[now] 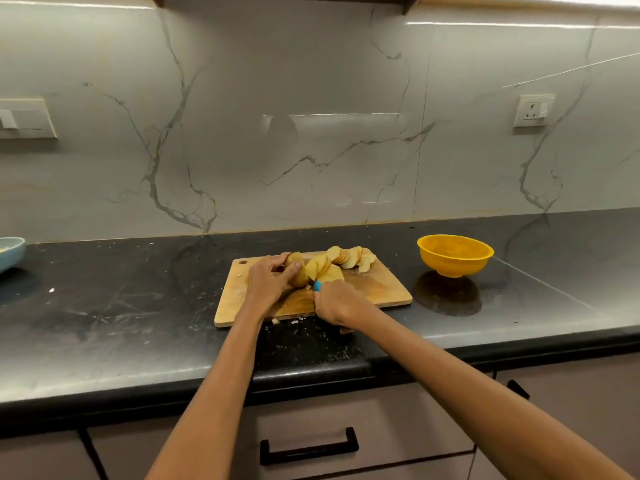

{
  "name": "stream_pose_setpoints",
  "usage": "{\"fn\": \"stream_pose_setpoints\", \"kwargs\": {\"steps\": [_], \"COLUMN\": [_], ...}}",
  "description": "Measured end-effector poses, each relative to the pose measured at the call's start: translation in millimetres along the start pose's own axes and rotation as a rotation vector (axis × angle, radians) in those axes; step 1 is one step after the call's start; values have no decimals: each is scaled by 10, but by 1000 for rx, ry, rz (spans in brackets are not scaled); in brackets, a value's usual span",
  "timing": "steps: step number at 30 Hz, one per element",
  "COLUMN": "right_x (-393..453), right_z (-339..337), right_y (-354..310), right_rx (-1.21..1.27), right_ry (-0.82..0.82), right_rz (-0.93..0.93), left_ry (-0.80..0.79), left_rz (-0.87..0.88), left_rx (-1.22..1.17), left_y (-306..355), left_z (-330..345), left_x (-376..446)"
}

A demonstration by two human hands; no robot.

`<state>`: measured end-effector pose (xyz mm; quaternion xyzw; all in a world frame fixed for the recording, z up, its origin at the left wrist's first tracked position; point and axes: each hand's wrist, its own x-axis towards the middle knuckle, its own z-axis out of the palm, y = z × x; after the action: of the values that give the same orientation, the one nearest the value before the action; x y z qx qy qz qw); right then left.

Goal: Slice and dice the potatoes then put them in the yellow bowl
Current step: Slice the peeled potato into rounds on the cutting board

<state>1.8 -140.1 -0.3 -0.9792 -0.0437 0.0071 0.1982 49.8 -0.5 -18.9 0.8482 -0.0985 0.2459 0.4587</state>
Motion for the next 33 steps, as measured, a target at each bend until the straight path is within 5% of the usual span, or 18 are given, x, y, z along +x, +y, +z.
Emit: {"fn": "stream_pose_setpoints", "kwargs": {"steps": [12,18,26,33], "right_x": [74,224,306,273], "right_z": [-12,-24,91,105], "right_y": [156,169,258,312], "right_rx": [157,318,455,645], "right_ry": [315,417,427,542], "right_rz": [-189,-219,-192,-138], "left_ry": [43,-132,-8,17], "left_rz": [-124,-150,-39,-179], "left_rx": [17,124,276,181], "left_y": [48,-25,-3,-28], "left_z": [-39,-55,-70,-56], "left_x": [-15,-8,-57,-6]}}
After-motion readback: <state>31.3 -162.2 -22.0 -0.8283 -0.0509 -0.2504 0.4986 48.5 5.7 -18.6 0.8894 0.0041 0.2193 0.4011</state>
